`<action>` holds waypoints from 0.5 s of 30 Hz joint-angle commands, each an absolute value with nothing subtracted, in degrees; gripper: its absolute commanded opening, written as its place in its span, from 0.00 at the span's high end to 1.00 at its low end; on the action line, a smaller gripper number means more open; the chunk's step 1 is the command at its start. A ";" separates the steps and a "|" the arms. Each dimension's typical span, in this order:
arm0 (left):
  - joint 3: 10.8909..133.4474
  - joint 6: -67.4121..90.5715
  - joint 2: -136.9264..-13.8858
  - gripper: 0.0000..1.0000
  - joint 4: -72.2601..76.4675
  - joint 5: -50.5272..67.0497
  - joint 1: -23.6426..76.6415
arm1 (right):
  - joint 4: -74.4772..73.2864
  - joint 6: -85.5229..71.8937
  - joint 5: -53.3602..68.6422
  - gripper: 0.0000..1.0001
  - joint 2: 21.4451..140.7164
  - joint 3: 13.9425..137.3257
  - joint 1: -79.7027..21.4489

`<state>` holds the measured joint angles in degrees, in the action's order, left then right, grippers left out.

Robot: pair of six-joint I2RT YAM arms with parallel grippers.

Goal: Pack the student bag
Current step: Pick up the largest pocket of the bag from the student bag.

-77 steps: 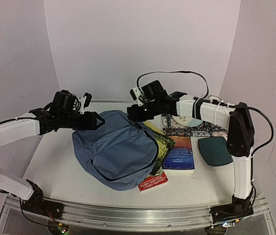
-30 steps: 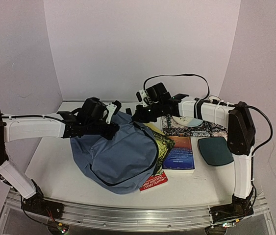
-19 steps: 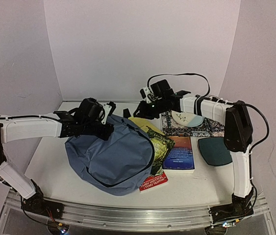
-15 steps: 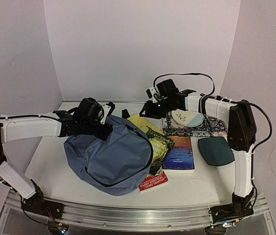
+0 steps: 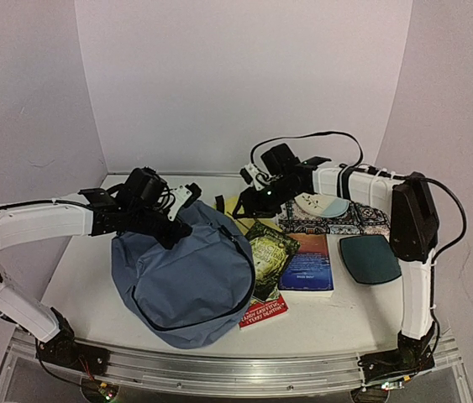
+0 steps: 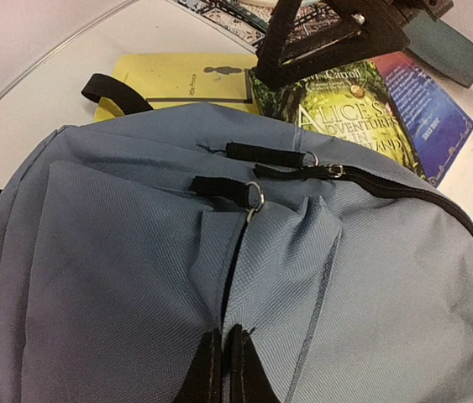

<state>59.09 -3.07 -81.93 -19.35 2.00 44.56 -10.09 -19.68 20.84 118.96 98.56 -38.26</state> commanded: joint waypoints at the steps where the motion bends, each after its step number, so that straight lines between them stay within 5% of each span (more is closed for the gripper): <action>1: 60.52 -6.71 -80.33 1.00 -19.14 3.00 44.31 | -12.78 -17.96 25.05 0.51 122.20 102.26 -40.20; 15: 61.09 -5.62 -82.74 1.00 -19.95 3.37 44.28 | -14.50 -18.89 29.26 0.60 128.25 105.08 -43.06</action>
